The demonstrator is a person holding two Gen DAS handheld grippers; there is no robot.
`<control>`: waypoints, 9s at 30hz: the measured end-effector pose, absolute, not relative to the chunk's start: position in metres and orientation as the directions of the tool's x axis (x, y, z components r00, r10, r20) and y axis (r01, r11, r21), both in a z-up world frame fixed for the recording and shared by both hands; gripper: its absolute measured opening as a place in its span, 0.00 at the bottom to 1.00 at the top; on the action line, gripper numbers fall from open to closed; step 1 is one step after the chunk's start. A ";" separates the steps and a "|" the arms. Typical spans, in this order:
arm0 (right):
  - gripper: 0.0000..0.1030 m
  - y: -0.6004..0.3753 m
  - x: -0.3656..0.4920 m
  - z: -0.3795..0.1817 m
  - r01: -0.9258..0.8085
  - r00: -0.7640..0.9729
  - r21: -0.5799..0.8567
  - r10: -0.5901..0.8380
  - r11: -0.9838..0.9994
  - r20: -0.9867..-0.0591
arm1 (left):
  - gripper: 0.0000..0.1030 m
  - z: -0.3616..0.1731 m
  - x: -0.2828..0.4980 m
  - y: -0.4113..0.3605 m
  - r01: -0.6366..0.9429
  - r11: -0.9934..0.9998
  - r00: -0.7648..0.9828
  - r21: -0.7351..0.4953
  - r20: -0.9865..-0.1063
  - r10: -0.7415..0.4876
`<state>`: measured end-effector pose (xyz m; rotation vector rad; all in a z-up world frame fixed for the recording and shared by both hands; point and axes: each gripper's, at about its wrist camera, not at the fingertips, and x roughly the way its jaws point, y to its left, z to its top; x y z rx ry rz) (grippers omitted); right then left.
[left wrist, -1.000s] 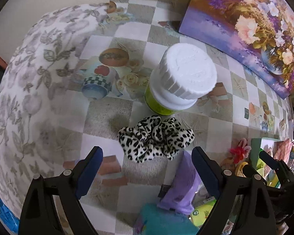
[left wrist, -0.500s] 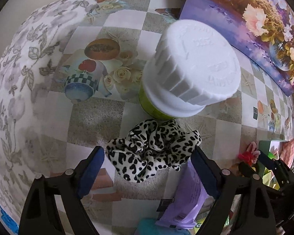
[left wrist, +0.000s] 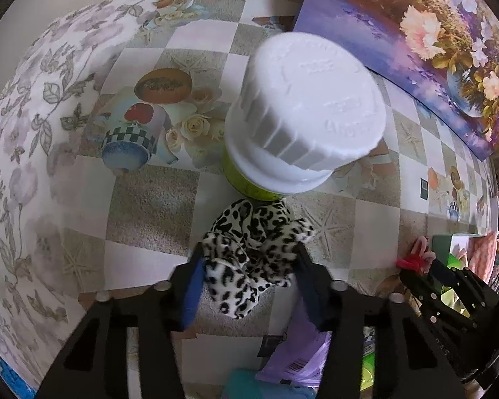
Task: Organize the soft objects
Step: 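Grasp the leopard-print scrunchie with the left gripper while the right gripper grasps the red plush toy, then carry the scrunchie and red plush toy over the white tray, then lower the scrunchie and plush toy into the tray and open both grippers, then move both grippers back toward the remaining pile, then grasp the purple pouch with the left gripper while the right gripper grasps the green tissue box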
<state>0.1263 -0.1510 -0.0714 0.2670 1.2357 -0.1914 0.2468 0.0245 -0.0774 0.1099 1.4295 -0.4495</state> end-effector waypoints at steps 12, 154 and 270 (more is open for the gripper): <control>0.32 -0.151 0.122 -0.069 0.285 0.320 0.122 0.025 0.951 -0.947 | 0.32 -0.076 0.234 0.029 0.360 0.916 0.081 -0.174 -0.973 -0.217; 1.00 -0.328 -0.059 -0.001 0.718 0.286 0.067 -0.206 0.693 -0.936 | 0.90 -0.012 0.074 -0.158 0.493 0.849 0.276 -0.190 -0.892 -0.360; 0.92 -0.022 0.058 -0.075 0.013 0.248 0.070 0.065 0.997 -0.967 | 0.97 -0.046 0.176 0.087 0.275 0.949 0.124 -0.157 -0.973 -0.197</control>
